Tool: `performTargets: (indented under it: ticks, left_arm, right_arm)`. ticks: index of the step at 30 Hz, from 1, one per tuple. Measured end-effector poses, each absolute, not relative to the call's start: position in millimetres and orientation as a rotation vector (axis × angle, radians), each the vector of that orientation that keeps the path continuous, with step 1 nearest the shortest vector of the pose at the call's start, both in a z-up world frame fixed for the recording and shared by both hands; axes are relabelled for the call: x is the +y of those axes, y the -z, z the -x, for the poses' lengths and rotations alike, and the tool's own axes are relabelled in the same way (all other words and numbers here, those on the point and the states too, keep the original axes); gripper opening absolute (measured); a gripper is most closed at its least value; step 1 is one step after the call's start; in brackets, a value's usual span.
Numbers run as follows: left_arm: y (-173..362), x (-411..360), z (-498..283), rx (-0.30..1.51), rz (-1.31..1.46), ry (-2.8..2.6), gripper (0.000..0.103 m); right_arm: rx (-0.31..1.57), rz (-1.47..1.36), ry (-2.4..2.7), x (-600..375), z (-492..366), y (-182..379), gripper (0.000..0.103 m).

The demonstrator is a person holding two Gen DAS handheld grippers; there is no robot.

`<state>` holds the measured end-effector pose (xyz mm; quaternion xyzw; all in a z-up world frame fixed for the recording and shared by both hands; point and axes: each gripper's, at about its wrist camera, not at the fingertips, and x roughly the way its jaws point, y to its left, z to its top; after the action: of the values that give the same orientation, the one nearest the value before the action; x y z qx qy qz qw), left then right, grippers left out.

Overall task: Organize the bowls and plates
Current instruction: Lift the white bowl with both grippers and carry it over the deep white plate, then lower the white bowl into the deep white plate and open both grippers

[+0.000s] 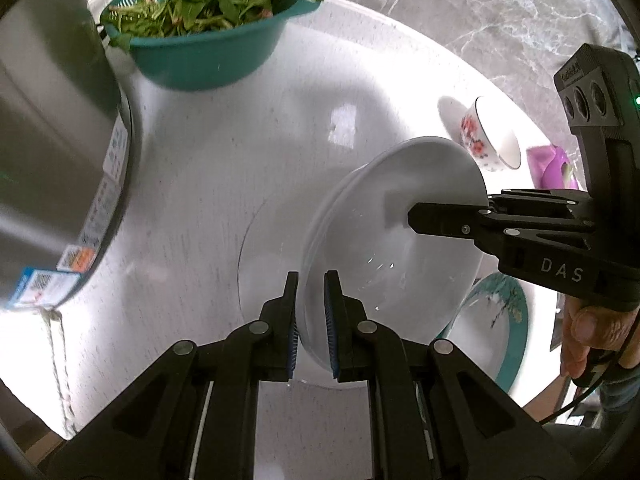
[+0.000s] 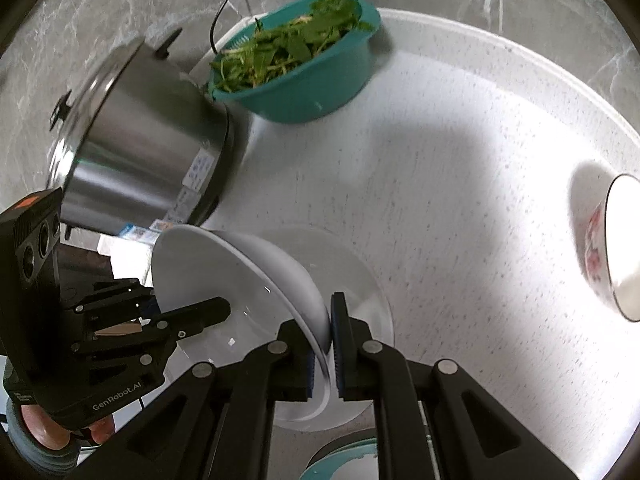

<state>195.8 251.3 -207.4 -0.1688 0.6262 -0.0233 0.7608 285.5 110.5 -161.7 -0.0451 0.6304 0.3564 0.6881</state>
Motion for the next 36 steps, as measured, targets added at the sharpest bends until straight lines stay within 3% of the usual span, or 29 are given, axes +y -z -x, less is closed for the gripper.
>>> performTargets:
  ticks: [14,36]
  left_arm:
    - [248.4,246.3,-198.8,1.433,0.380,0.057,0.010]
    - [262.4,251.6,-212.7,1.422,0.341,0.027,0.010]
  right_arm:
    - [1.472,0.154,-0.759,109.9,-272.2,190.4,0.010]
    - [1.438,0.277,-0.744,136.9,-262.1,212.0,0.010]
